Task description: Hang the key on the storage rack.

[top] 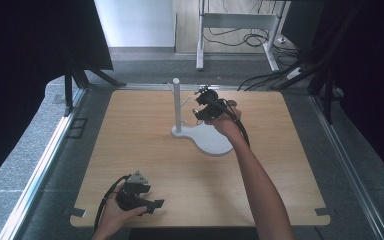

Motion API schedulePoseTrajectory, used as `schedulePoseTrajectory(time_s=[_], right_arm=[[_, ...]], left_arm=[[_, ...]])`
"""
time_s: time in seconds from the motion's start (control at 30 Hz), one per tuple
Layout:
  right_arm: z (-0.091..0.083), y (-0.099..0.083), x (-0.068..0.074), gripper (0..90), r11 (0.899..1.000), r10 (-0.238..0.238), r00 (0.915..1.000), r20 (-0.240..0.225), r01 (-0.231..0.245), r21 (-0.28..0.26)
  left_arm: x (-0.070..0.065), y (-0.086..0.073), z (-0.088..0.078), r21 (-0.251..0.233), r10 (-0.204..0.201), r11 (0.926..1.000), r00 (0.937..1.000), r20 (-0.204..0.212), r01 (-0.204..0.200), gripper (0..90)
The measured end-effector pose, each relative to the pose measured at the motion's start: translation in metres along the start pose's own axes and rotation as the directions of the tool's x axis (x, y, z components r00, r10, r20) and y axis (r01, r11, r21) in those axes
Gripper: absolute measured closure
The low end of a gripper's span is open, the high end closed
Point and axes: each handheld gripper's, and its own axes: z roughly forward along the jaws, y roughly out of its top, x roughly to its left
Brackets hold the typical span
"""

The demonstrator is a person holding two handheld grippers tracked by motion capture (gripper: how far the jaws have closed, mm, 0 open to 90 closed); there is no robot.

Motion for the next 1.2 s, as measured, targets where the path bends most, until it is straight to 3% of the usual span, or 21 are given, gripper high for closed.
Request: schedulePoseTrajectory(time_s=[0.87, 1.0, 1.2], right_arm=[[0.012, 0.005, -0.018, 84.4, 0.999, 0.045, 0.9988, 0.02, -0.045, -0.02], [0.016, 0.01, -0.023, 84.4, 0.999, 0.037, 0.9981, 0.049, -0.037, 0.0], [0.02, 0.017, -0.029, 84.5, 0.998, 0.058, 0.9965, 0.06, -0.057, -0.012]], left_arm=[[-0.002, 0.001, 0.001, 0.006, 0.009, 0.9999, 0.9999, 0.005, -0.009, 22.2], [-0.002, 0.0, 0.0, 0.0, 0.006, 1.0, 1.0, 0.006, -0.006, 22.2], [0.0, 0.0, -0.001, -0.002, 0.003, 1.0, 1.0, 0.004, -0.003, 22.2]])
